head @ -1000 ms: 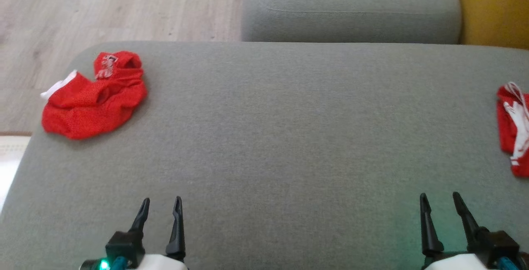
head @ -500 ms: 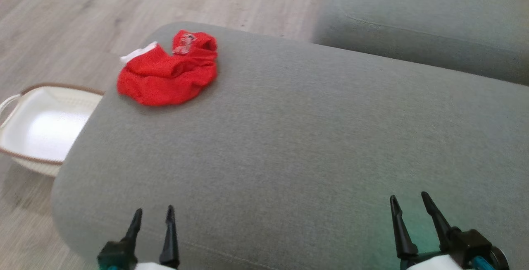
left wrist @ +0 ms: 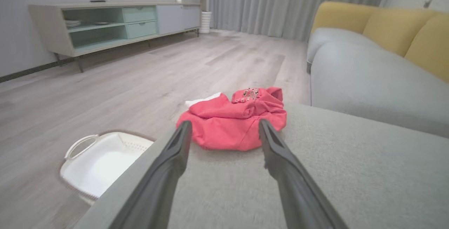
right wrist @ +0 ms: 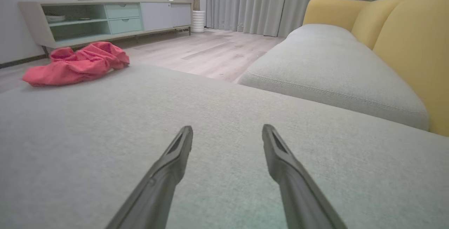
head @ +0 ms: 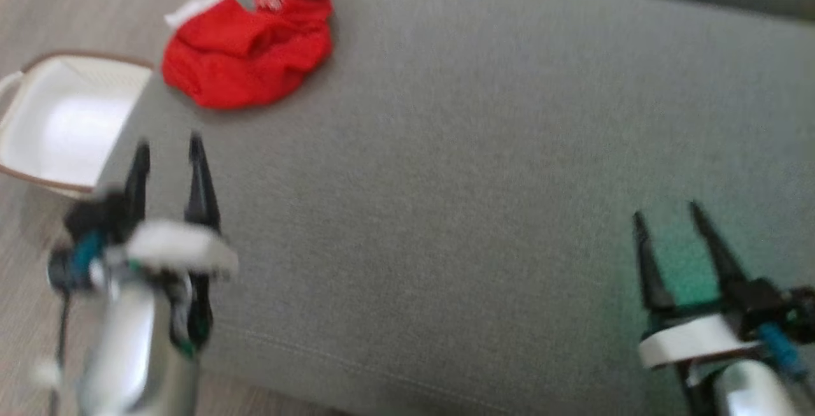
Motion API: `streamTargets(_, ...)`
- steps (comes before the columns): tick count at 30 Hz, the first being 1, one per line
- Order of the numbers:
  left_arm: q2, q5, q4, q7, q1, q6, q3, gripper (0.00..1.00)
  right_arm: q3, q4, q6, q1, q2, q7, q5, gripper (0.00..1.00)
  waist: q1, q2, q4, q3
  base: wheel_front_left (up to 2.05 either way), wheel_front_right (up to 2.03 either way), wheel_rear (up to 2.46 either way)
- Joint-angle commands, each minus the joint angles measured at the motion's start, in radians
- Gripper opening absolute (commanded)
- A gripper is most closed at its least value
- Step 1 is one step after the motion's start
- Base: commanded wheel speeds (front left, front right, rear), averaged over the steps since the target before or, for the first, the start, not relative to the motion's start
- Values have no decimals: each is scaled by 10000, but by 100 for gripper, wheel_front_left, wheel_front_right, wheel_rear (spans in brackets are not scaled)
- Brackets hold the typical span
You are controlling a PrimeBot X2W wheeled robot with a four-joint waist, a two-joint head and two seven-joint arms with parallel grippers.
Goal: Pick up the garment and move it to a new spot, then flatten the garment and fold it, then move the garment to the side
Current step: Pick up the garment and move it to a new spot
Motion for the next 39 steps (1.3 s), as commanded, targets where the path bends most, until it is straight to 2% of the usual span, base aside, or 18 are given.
streamTargets(1,357,52,-90,70,-621,-71,300,100,101,-365,71,-223,-302,-110,-60,100,-2,0,-235,1305,0,0,0)
streamTargets(4,442,-171,1086,626,-2425,-206,336,100,-170,-657,71,-494,-803,-110,-211,100,-2,0,-211,2220,0,0,0)
streamTargets(10,521,-269,3942,1574,-5491,-37,343,100,-614,-1680,71,-782,-1622,290,-217,100,-2,0,-172,3607,0,0,0)
streamTargets(12,510,-239,4872,1650,-6307,-9,272,100,-680,-2123,71,-798,-1885,522,-184,100,-2,0,-185,3987,0,0,0)
streamTargets(13,479,-170,5756,1610,-6922,-9,151,100,-715,-2503,71,-758,-2103,730,-133,100,-2,0,-228,4200,0,0,0)
streamTargets(17,462,66,7320,1655,-7690,18,-171,100,-789,-3146,71,-596,-2331,1074,1,100,-2,0,-399,4364,0,0,0)
streamTargets(19,471,120,7649,1665,-7816,2,-249,100,-791,-3276,71,-563,-2345,1142,35,100,-2,0,-457,4360,0,0,0)
streamTargets(20,439,142,8174,1611,-7990,-38,-335,93,-777,-3441,71,-495,-2344,1251,95,100,-2,0,-569,4268,0,0,0)
streamTargets(21,461,121,8403,1569,-8067,-114,-346,23,-776,-3496,71,-458,-2319,1292,122,100,-2,0,-616,4206,0,0,0)
streamTargets(22,476,60,8597,1531,-8148,-226,-329,0,-781,-3534,71,-427,-2287,1324,141,100,-2,0,-658,4142,0,0,0)
streamTargets(27,551,-276,8855,639,-8461,-802,-170,0,-875,-3243,71,-296,-1859,1165,200,100,-2,0,-818,3411,0,0,0)
streamTargets(33,536,-638,8381,78,-8264,-1572,-159,0,-597,-2125,71,-119,-890,549,271,100,-2,0,-1190,1809,0,0,0)
streamTargets(37,88,-1503,7559,502,-7610,-1897,-344,0,-387,-1273,71,-19,-361,199,321,100,-2,0,-1484,683,0,0,0)
streamTargets(39,-105,-2559,6444,1294,-7005,-1912,-1012,0,-241,-919,71,19,-183,81,356,100,-2,0,-1671,257,0,0,0)
